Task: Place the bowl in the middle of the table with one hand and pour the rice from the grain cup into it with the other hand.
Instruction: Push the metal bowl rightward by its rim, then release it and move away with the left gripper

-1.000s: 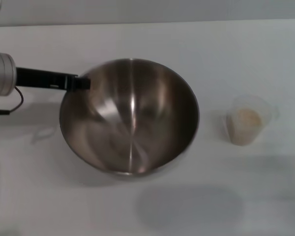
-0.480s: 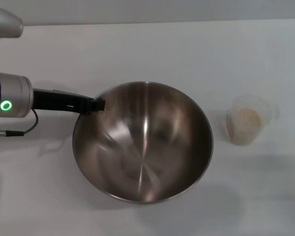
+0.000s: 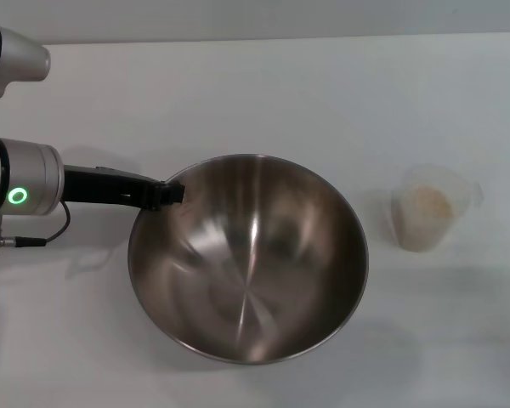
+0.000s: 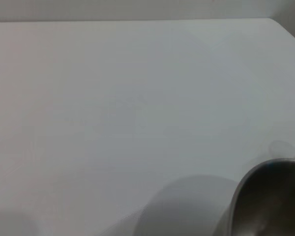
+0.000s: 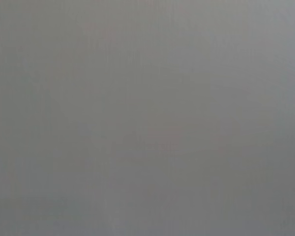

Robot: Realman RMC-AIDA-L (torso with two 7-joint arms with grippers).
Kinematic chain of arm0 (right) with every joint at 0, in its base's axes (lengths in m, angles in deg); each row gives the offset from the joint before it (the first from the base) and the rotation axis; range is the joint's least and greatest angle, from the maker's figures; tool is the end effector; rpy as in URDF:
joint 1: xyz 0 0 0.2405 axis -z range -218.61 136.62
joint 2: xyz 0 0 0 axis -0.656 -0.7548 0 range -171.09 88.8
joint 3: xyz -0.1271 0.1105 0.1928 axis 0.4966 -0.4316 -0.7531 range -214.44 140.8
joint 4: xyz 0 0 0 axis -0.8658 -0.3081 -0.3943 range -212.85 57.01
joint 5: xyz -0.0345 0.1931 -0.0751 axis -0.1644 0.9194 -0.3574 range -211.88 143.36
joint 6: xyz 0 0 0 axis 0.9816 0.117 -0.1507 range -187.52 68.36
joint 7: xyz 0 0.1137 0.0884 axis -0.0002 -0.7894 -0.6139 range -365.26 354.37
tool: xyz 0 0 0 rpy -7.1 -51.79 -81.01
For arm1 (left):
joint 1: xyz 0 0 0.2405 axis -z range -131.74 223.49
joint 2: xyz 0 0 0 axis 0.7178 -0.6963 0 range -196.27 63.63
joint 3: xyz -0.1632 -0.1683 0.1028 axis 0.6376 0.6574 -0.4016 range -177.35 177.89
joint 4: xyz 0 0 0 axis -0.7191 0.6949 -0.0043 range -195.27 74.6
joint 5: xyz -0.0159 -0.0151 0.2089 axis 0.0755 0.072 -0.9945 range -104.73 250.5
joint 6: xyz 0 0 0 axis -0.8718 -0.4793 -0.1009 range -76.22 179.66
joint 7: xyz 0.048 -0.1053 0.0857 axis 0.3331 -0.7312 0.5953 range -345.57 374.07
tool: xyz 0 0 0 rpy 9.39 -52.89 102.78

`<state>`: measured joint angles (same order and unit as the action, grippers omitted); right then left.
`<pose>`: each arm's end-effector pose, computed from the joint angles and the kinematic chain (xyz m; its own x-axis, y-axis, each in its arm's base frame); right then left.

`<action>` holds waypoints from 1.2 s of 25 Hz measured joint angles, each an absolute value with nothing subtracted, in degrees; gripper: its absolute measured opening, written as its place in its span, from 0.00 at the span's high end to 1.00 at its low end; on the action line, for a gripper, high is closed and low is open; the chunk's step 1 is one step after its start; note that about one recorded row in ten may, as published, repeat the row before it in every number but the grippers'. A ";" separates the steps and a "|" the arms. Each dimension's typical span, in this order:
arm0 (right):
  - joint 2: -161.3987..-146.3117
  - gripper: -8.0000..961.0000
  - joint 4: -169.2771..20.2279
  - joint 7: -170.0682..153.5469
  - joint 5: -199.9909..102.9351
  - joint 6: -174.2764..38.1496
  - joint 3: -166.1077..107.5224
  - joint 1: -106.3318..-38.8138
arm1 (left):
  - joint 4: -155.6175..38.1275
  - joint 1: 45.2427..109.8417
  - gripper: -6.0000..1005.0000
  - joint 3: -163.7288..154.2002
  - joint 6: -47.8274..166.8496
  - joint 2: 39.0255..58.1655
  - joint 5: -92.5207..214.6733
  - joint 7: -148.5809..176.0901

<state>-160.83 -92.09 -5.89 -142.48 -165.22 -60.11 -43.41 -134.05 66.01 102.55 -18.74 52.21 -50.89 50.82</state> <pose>0.3382 0.1686 0.0150 0.6778 0.3903 -0.6231 -0.6900 0.0450 -0.7225 -0.2184 0.3415 -0.0054 0.6091 0.7454 0.2709 0.7915 -0.5499 -0.2666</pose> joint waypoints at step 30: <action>-160.76 0.14 -92.16 -5.89 -142.51 -165.25 -60.11 -43.54 | -133.85 67.12 0.70 104.22 -22.04 51.83 -43.15 57.44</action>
